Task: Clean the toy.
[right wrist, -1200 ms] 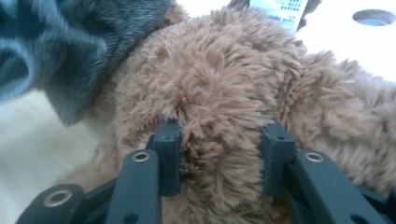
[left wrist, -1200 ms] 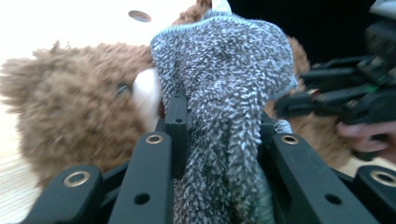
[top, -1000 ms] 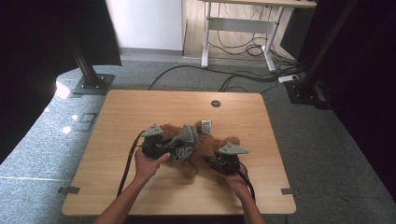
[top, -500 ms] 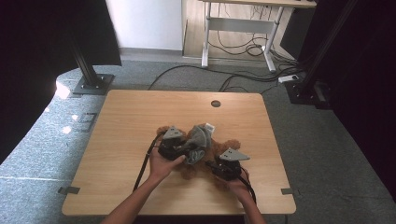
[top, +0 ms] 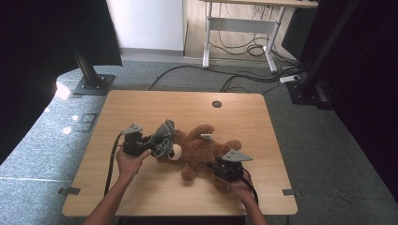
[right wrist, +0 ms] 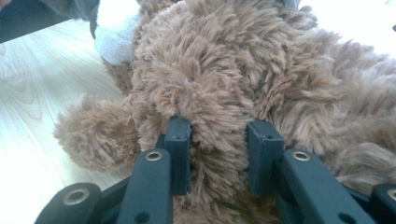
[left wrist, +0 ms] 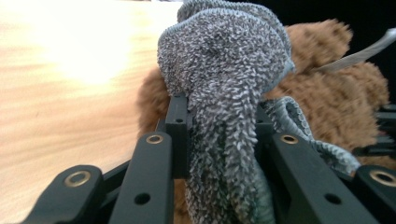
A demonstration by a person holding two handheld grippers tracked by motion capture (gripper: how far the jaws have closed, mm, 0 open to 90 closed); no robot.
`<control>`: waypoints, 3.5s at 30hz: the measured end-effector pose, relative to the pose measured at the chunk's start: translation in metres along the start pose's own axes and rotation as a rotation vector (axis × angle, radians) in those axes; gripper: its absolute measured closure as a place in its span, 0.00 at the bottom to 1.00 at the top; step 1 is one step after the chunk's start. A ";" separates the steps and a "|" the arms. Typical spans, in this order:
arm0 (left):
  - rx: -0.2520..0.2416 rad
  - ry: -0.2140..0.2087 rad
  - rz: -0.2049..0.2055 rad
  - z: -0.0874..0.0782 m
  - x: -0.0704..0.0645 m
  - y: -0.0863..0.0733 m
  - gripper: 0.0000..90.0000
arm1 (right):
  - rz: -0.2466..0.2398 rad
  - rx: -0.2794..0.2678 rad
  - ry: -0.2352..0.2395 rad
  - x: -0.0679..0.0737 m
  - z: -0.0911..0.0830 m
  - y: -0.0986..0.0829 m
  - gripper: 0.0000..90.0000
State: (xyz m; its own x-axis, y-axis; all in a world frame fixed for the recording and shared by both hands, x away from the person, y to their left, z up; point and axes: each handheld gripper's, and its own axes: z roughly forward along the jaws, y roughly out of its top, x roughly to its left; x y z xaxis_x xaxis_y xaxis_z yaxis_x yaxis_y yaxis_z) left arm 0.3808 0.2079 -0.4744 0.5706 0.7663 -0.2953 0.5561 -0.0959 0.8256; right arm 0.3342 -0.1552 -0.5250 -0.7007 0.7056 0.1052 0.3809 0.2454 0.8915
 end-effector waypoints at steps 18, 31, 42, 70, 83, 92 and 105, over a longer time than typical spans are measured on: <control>0.083 0.038 -0.110 0.010 0.031 -0.044 0.77 | -0.008 0.002 0.018 -0.001 -0.003 0.000 0.74; -0.033 -0.019 -0.082 -0.015 0.011 -0.024 0.78 | 0.002 -0.005 0.026 -0.004 -0.004 -0.001 0.74; -0.028 -0.196 0.036 0.020 -0.067 0.013 0.78 | -0.003 -0.007 0.033 -0.003 -0.004 -0.001 0.74; -0.005 -0.060 0.075 0.019 -0.051 0.019 0.79 | 0.001 -0.012 0.032 -0.003 -0.004 -0.002 0.74; 0.029 0.087 0.050 0.022 -0.013 0.023 0.79 | 0.006 -0.014 0.037 -0.003 -0.003 -0.002 0.74; 0.035 0.065 -0.014 0.014 0.005 0.008 0.79 | -0.002 -0.010 0.042 -0.001 -0.004 -0.002 0.74; 0.106 0.083 -0.094 0.015 0.027 -0.022 0.79 | 0.009 -0.013 0.054 -0.002 -0.004 -0.003 0.74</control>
State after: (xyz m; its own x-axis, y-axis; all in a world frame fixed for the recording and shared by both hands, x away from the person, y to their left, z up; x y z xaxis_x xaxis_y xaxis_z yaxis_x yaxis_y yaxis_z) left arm 0.3931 0.2207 -0.5073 0.4642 0.8242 -0.3244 0.6678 -0.0851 0.7395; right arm 0.3323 -0.1603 -0.5260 -0.7293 0.6704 0.1366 0.3798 0.2306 0.8959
